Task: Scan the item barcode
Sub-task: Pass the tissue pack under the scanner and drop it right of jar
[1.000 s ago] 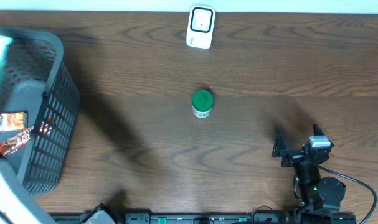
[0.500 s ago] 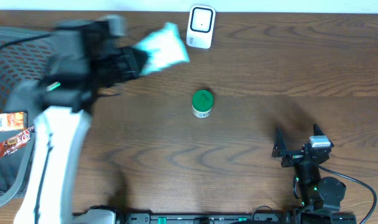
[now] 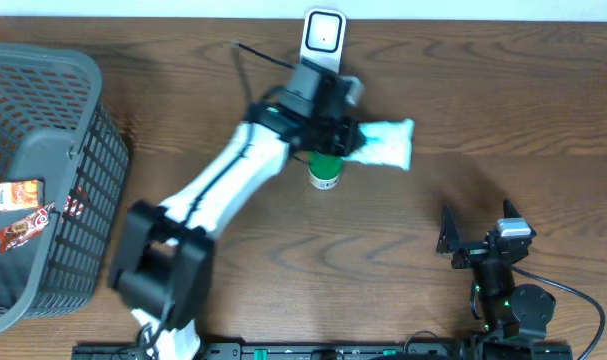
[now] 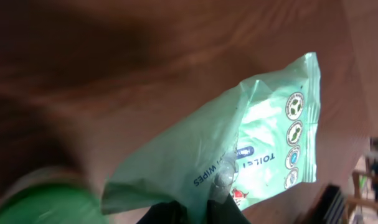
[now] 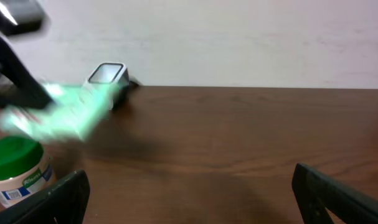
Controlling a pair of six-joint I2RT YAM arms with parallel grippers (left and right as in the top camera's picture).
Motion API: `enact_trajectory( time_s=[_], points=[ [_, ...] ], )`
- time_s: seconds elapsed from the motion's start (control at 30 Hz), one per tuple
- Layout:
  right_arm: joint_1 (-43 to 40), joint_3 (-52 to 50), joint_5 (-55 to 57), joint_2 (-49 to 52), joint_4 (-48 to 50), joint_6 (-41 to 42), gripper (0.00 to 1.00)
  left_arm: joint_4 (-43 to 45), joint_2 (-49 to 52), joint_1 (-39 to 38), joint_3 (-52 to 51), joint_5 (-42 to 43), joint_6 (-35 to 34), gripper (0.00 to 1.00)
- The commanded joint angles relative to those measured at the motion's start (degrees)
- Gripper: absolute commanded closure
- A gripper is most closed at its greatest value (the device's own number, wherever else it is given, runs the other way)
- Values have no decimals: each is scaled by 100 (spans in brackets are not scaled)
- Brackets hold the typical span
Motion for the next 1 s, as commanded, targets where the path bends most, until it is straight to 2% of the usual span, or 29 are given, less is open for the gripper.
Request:
enact_trajectory(
  time_s=[0.0, 0.03, 0.07, 0.13, 0.2, 0.3, 0.5, 0.6, 0.7, 0.73, 0.83, 0.87, 0.97],
  points=[
    [59, -9, 50, -24, -24, 76, 1, 260, 382, -282, -42, 118, 94, 92],
    [59, -9, 50, -24, -24, 74, 1, 323, 470, -326, -42, 118, 94, 89],
    [59, -9, 50, -24, -24, 74, 1, 398, 592, -361, -42, 87, 96, 72],
    [59, -9, 50, -24, -24, 74, 1, 393, 608, -358, -42, -15, 96, 52],
    [59, -9, 50, -24, -24, 74, 1, 404, 540, -308, -28, -59, 96, 39],
    [59, -9, 50, -24, -24, 74, 1, 507, 404, -243, -2, -96, 96, 32],
    [59, -9, 50, -24, -24, 74, 1, 562, 37, -96, 297, -94, 98, 31],
    [59, -9, 50, -24, -24, 74, 1, 542, -358, 42, 544, -92, 129, 20],
    [59, -9, 50, -24, -24, 74, 1, 236, -929, 264, 800, -98, 660, 6],
    [59, -9, 50, -24, -24, 74, 1, -186, -1394, 520, 922, -420, 999, 2],
    [59, -9, 50, -24, -24, 74, 1, -852, -2181, 1150, 979, -1622, 981, 2],
    [59, -9, 50, -24, -24, 74, 1, -1239, -2656, 1775, 979, -2312, 514, 2],
    [59, -9, 50, -24, -24, 74, 1, -1860, -3213, 2931, 979, -2798, -492, 1]
  ],
)
